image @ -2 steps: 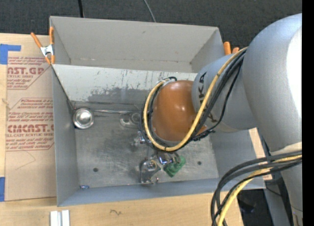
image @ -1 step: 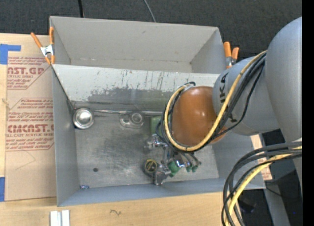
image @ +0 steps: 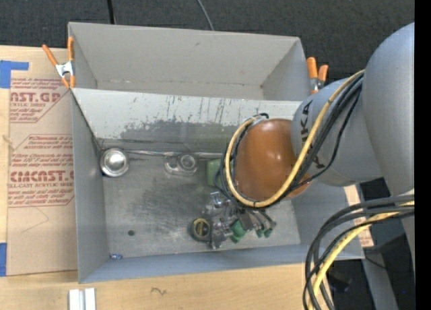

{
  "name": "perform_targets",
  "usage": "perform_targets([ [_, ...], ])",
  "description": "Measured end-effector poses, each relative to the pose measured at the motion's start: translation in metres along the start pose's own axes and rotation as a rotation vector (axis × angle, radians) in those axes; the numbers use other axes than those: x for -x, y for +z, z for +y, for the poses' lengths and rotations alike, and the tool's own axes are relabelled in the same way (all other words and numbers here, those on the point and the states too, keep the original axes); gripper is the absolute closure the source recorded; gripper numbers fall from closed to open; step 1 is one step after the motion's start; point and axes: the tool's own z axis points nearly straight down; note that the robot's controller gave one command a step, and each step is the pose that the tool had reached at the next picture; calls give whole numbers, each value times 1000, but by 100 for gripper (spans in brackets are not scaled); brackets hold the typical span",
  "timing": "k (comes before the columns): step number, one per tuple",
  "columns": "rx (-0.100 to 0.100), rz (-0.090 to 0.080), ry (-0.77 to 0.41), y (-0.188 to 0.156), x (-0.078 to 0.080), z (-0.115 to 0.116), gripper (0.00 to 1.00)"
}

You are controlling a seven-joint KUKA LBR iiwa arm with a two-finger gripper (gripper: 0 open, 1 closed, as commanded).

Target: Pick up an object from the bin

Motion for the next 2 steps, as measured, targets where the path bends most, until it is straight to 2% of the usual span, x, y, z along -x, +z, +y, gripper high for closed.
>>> perform_targets([
  [1,-3,2,-312,-120,32,-35,100],
  [2,1,2,-647,-220,76,21,100],
])
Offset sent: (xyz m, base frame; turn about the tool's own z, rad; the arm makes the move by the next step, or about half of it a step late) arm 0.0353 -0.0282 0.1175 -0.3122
